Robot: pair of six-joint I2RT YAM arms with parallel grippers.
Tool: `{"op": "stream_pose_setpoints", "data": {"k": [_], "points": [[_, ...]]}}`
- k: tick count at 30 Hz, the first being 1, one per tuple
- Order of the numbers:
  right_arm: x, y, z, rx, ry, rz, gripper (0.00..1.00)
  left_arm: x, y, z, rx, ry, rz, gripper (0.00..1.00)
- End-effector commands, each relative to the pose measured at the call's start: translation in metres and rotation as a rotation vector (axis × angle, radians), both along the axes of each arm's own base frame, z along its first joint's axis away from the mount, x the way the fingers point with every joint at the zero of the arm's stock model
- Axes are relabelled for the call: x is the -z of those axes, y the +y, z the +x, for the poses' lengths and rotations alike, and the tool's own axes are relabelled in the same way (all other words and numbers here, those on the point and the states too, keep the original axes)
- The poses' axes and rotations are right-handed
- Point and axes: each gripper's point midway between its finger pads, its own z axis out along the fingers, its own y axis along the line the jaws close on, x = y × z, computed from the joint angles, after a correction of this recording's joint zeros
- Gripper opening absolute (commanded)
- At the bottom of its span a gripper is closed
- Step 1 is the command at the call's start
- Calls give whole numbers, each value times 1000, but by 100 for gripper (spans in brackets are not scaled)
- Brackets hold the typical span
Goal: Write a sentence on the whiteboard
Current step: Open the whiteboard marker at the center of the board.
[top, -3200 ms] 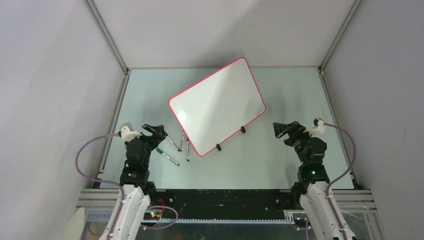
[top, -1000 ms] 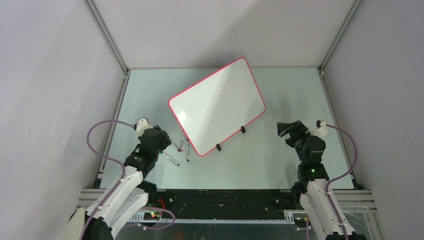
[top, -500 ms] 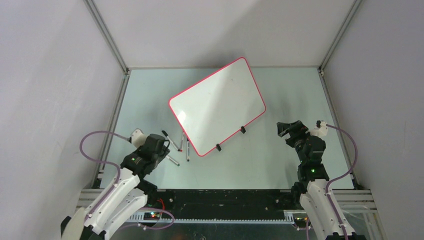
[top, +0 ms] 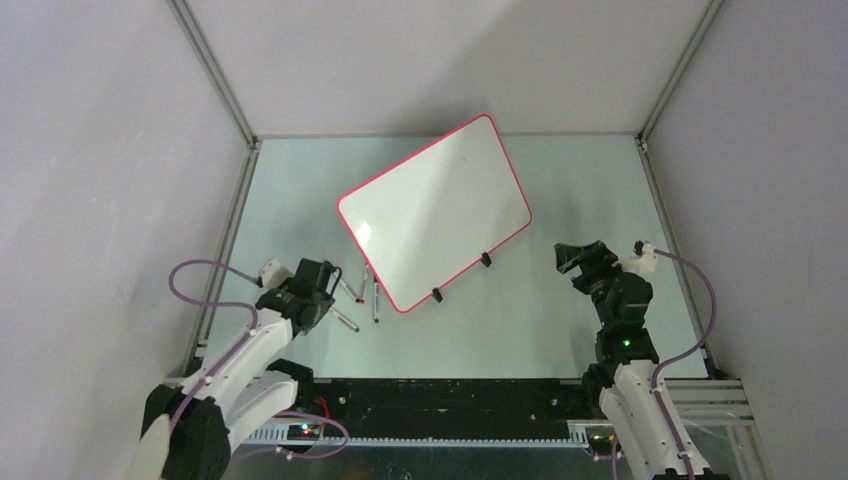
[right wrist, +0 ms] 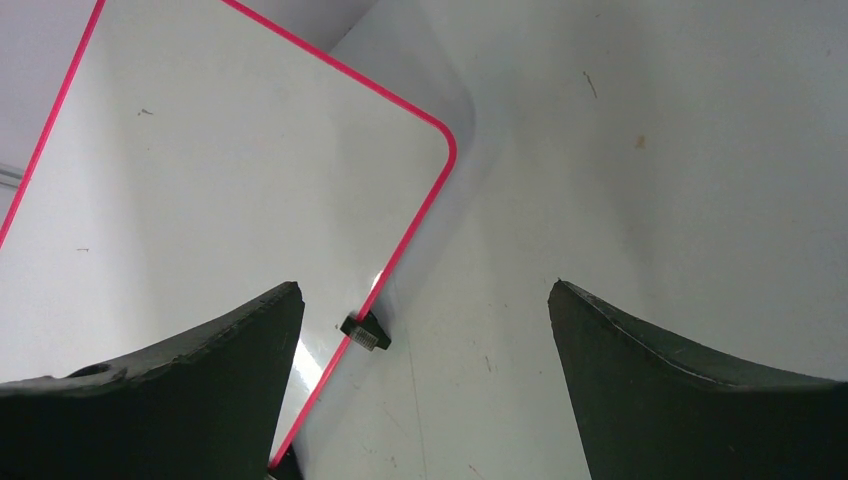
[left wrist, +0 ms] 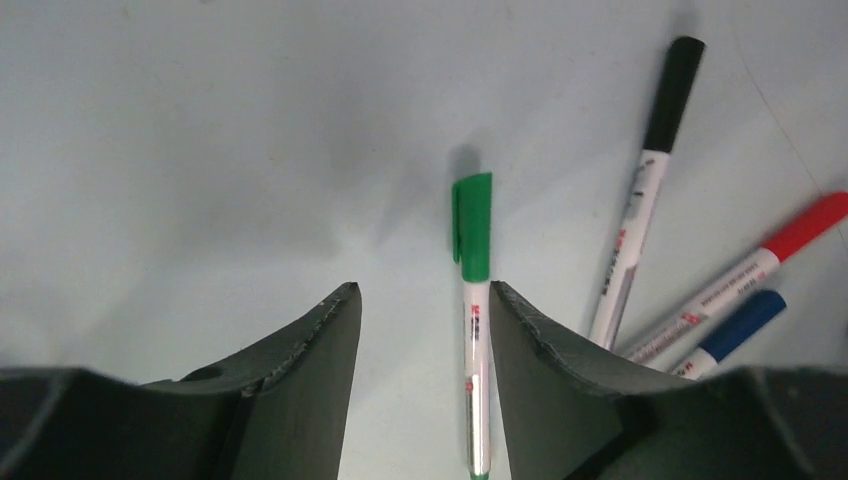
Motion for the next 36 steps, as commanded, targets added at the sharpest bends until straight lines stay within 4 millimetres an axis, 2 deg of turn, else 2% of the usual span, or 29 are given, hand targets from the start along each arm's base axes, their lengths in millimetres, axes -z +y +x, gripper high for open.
{"op": "stream_pose_setpoints", "data": {"k": [1,12,16,18,20,23,27,28,29,30,31,32,33,35,36], "points": [[-15,-5,4,24,-44,-4,97,-6,1,23,-36,-40,-37,55],[-13,-4,6,22,-37,-3,97,4,2,36,-58,47,-49,48],[-13,-4,6,22,-36,-2,97,15,-2,38,-49,95,-76,31],[-13,-4,6,20,-38,-2,97,25,-2,33,-56,156,-77,20],[-15,-4,5,22,-42,-2,97,30,-1,29,-59,201,-81,3],[-18,-4,4,20,-53,-7,97,26,2,23,-63,231,-76,0],[-28,6,2,-48,-92,-27,97,0,7,19,-69,153,-69,0],[-29,10,2,-72,-98,-29,97,-14,7,21,-68,91,-80,0],[-34,21,1,-136,-122,-31,96,-20,7,18,-66,72,-87,0],[-36,28,1,-177,-132,-32,95,-34,5,20,-58,0,-106,0],[-40,41,0,-255,-150,-35,93,-39,3,18,-48,-26,-124,0],[-43,55,-4,-333,-157,-32,93,-54,1,19,-37,-101,-146,0],[-50,62,-2,-368,-172,-45,89,-59,-3,18,-26,-134,-172,0],[-58,82,-4,-458,-176,-79,85,-86,-11,16,-4,-282,-243,0],[-60,94,-7,-495,-181,-97,84,-91,-19,13,22,-305,-292,0]]}}
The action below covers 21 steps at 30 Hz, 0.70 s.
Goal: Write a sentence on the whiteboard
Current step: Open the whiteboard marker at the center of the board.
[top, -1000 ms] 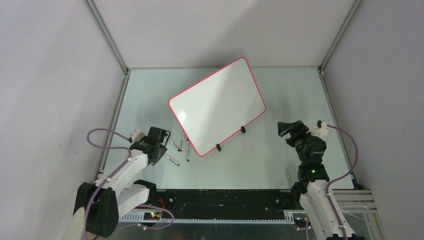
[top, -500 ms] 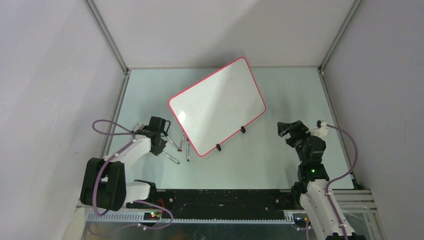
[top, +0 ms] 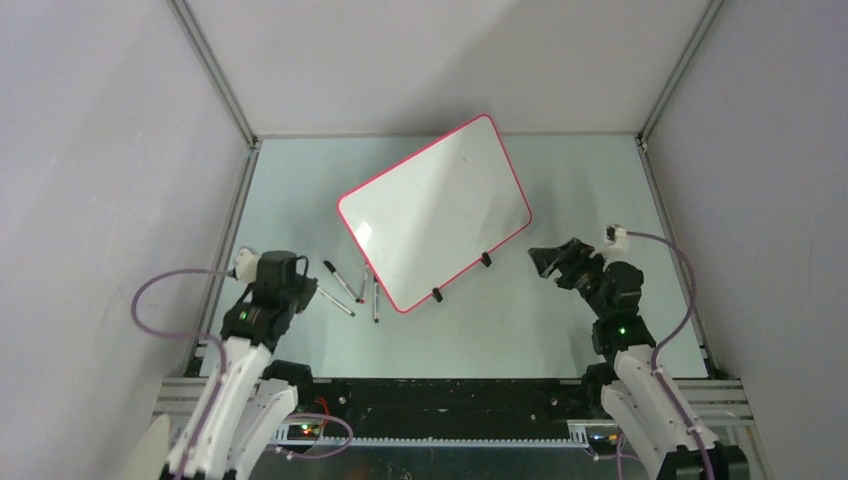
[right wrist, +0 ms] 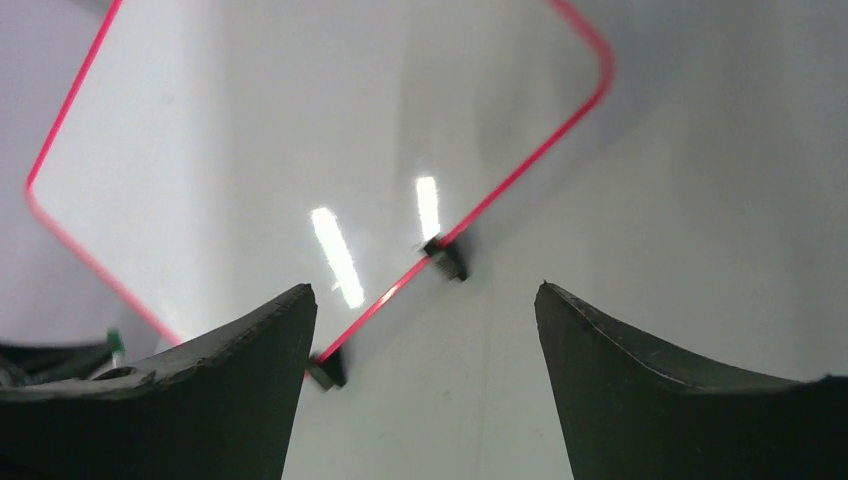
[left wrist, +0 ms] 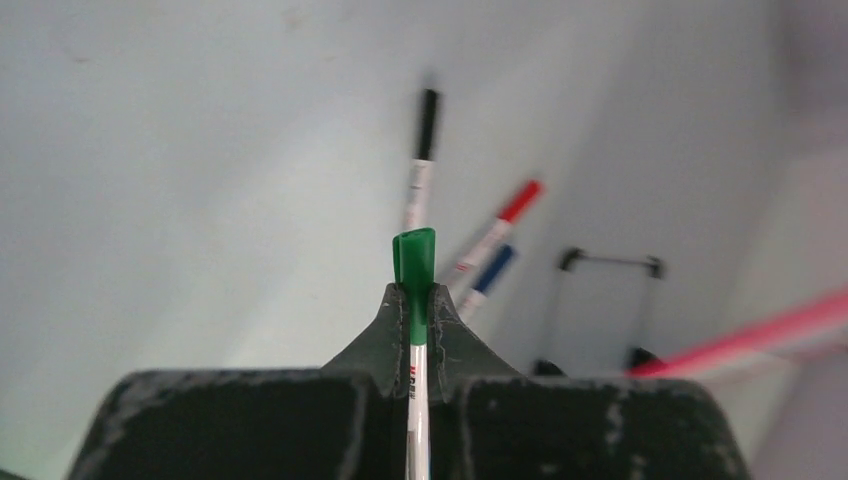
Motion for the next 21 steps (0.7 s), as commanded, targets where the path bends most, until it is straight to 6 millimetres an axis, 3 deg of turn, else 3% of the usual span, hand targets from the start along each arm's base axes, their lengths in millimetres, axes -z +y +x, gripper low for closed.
{"op": "stream_pose_setpoints", "data": {"k": [1,5,7,13,16,21], "points": [[-56,51,-4,-243,-172,-94,84,-33,-21,-17,59,-178,-154,0],[-82,92,-21,-339,-275,-163,85,-67,-45,-22,129,-335,-315,0],[-96,121,-40,-420,-317,-170,85,-80,-53,-25,159,-374,-359,0],[-129,167,-68,-509,-361,-111,88,-123,-81,-30,303,-447,-467,0],[-143,172,-73,-512,-338,0,99,-155,-90,-31,372,-534,-496,0],[-158,159,-75,-471,-335,86,99,-190,-92,-39,413,-669,-512,0]]}}
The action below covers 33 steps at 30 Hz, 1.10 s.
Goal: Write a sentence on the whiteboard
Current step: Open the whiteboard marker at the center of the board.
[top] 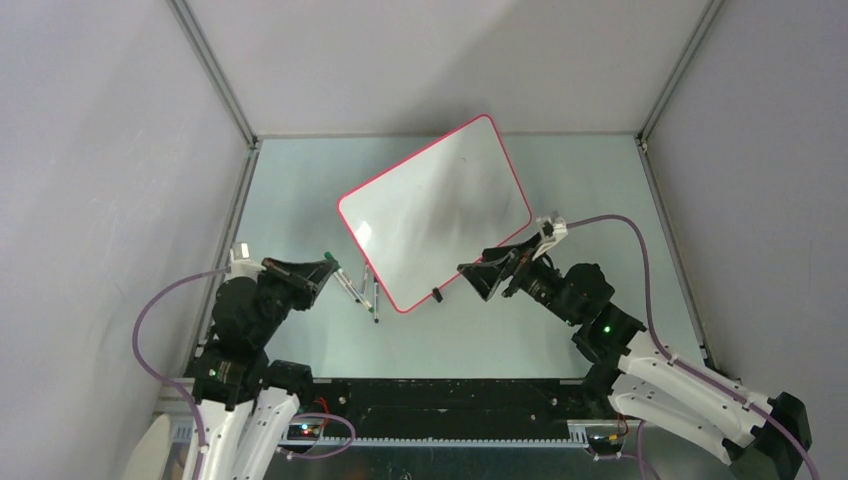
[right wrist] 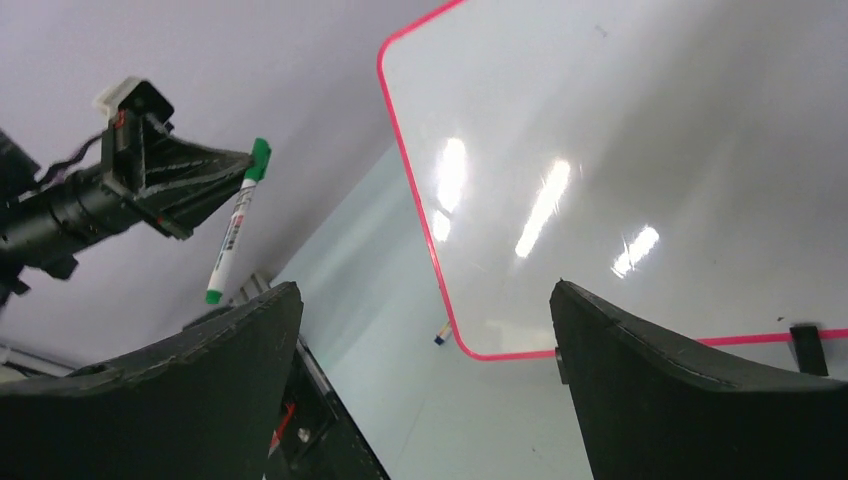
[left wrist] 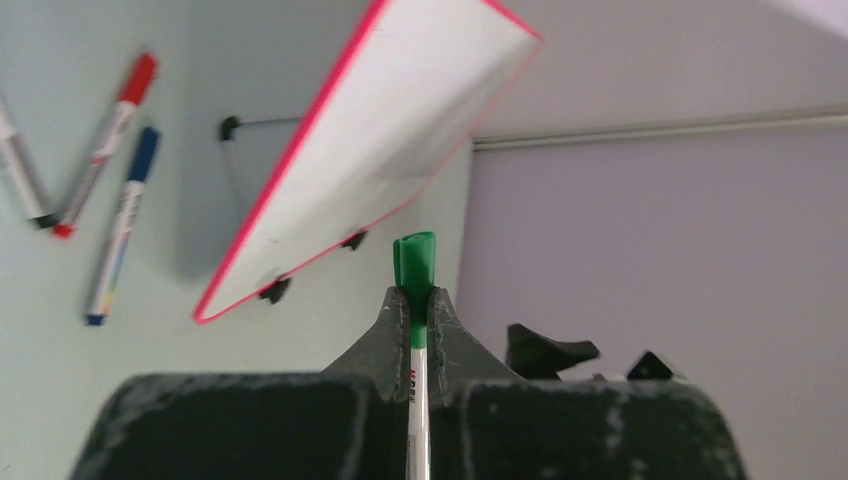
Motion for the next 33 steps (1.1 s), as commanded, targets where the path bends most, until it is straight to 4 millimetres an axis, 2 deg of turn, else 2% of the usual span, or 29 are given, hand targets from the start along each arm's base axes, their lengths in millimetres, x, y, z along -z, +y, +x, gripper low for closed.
{"op": "stream_pose_setpoints", "data": {"k": [1,4,6,9,10,11,12,15,18,25,26,33], "points": [[-47,-13,2,51,-40,147,99,-52,-12,-11,66,-190,-82,0],[-47,-5,-4,20,-47,134,99,-62,-14,-12,73,-251,-128,0],[-46,5,-8,-6,-42,118,95,-63,-17,-11,77,-265,-151,0],[-47,26,-15,-44,-23,99,91,-60,-21,-7,87,-259,-179,0],[-48,32,-12,-29,-23,91,90,-64,-24,-7,98,-273,-189,0],[-51,40,-21,-52,-28,97,90,-61,-26,-4,99,-264,-193,0],[-52,45,-18,-31,-33,90,88,-63,-28,-3,101,-275,-197,0],[-63,66,-34,-67,-71,95,84,-61,-38,1,119,-258,-197,0],[-68,81,-39,-70,-101,76,82,-58,-47,4,143,-239,-194,0],[-70,110,-40,-90,-33,164,64,-63,-59,6,170,-285,-211,0],[-75,113,-42,-97,-37,177,64,-62,-58,8,158,-287,-210,0],[-74,138,-45,-122,-27,163,60,-66,-67,9,188,-301,-220,0]]}}
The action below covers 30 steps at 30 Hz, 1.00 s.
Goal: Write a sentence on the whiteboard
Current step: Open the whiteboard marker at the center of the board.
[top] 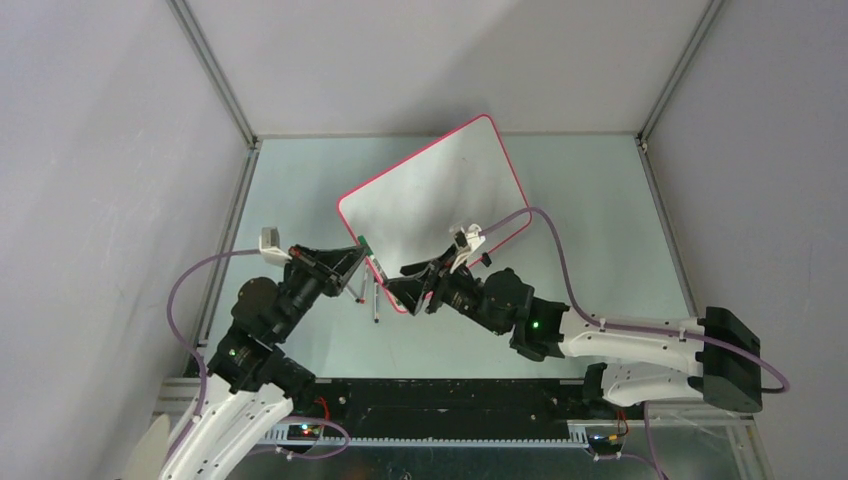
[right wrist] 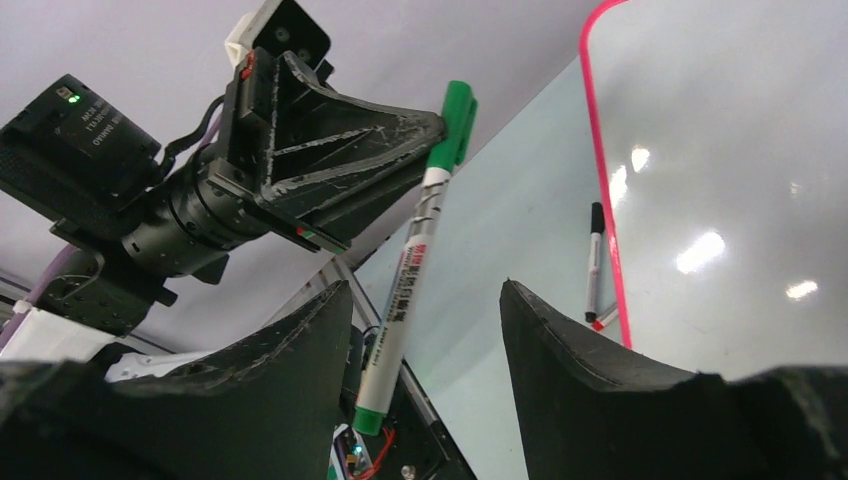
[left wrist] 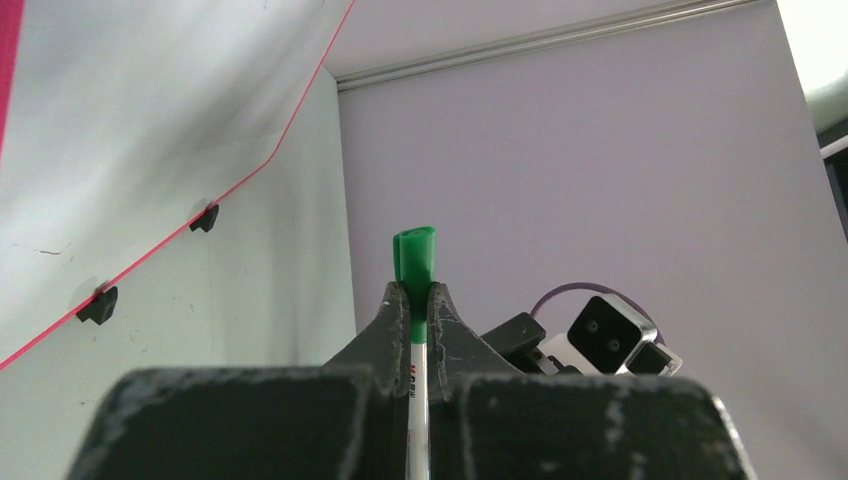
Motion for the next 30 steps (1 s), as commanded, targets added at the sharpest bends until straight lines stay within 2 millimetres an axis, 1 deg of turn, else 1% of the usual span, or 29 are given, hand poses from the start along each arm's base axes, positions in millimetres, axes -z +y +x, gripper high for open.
{"op": "stream_pose_setpoints", "data": {"k": [1,6,8,9,10,11,12,13,17,24,26,27,28,29,30], "points": [[-44,9,-2,1,-21,125,60,-18,-4,4,-3,-58,-38,0],[-40,14,-3,7,-17,118,56,-18,-7,4,7,-58,-59,0],[-38,14,-1,27,-21,112,57,-19,-9,3,16,-58,-85,0],[-36,14,2,56,-26,104,58,-23,-9,3,20,-69,-101,0],[-38,14,2,65,-34,109,59,-20,-10,3,23,-58,-113,0],[-36,12,6,102,-48,98,59,-28,-11,2,27,-84,-138,0],[-40,12,5,111,-58,109,59,-28,-11,2,26,-83,-151,0],[-39,10,9,146,-65,105,59,-31,-11,2,27,-90,-160,0],[-48,6,14,187,-84,134,58,-37,-12,3,20,-88,-172,0],[-54,6,15,198,-100,156,57,-43,-13,3,22,-91,-192,0],[-54,4,15,203,-104,150,60,-42,-11,3,12,-90,-183,0],[-51,3,15,205,-103,131,64,-42,-7,4,-10,-98,-173,0],[-53,-2,16,219,-104,128,66,-38,-5,4,-23,-80,-147,0],[-47,-4,17,224,-101,96,70,-42,2,4,-56,-101,-119,0],[-49,-11,17,234,-107,90,72,-29,7,5,-80,-62,-63,0]]}}
